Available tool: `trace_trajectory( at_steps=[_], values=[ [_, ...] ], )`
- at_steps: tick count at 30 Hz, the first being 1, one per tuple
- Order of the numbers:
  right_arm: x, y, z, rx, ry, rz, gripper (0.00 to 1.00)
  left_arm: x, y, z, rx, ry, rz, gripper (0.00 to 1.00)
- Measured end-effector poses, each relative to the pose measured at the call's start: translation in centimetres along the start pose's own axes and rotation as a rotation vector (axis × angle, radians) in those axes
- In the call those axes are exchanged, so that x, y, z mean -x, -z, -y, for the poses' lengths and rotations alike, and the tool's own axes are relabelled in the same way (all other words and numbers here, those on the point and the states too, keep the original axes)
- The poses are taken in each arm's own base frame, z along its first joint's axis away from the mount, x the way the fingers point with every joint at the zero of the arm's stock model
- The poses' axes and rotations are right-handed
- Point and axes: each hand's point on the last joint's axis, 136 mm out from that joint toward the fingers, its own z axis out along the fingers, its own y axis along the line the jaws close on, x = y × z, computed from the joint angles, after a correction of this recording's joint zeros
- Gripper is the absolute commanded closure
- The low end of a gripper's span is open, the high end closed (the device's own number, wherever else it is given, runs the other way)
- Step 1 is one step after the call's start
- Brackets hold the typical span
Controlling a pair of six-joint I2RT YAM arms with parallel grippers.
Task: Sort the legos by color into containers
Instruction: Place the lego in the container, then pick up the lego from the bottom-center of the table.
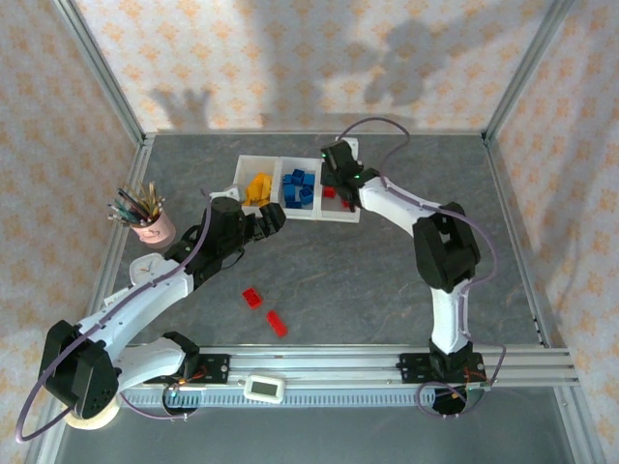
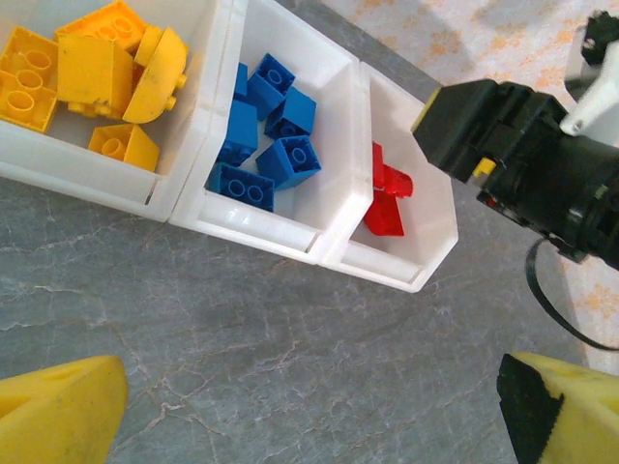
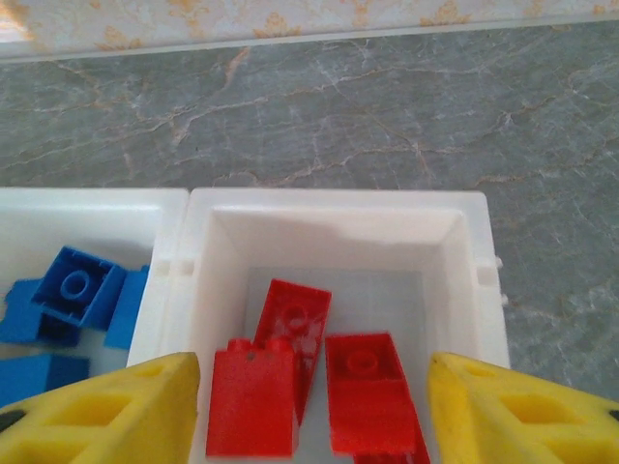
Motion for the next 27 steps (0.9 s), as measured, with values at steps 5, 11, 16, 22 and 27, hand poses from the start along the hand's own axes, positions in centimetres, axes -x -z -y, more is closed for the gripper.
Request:
trace_trajectory(
  at_steps=[5,11,16,22,27],
  values=[
    [-1.1,4.7,-1.3,0.084,0.014,0.003,0.32,0.7,1.7,0.0,0.003,-0.004,0.036,0.01],
    [-5.3,10.0,-5.2,0.221,0.073,-0.025,0.28,1.4,4.4,-0.6,0.022,-0.003,0.087,0.01],
    [-10.6,12.9,-7.7,0.298,0.132,-0.09,0.24,0.5,6.0,-2.3,0.061,0.006,0.089,0.01],
    [-17.5,16.6,-11.1,0.399,0.246,-0.172,0.2,-0.5,7.7,-4.4,0.116,0.025,0.086,0.01],
    [-22.6,19.9,-13.4,0.476,0.357,-0.221,0.17,-0.7,8.9,-5.4,0.147,0.05,0.105,0.01]
  ],
)
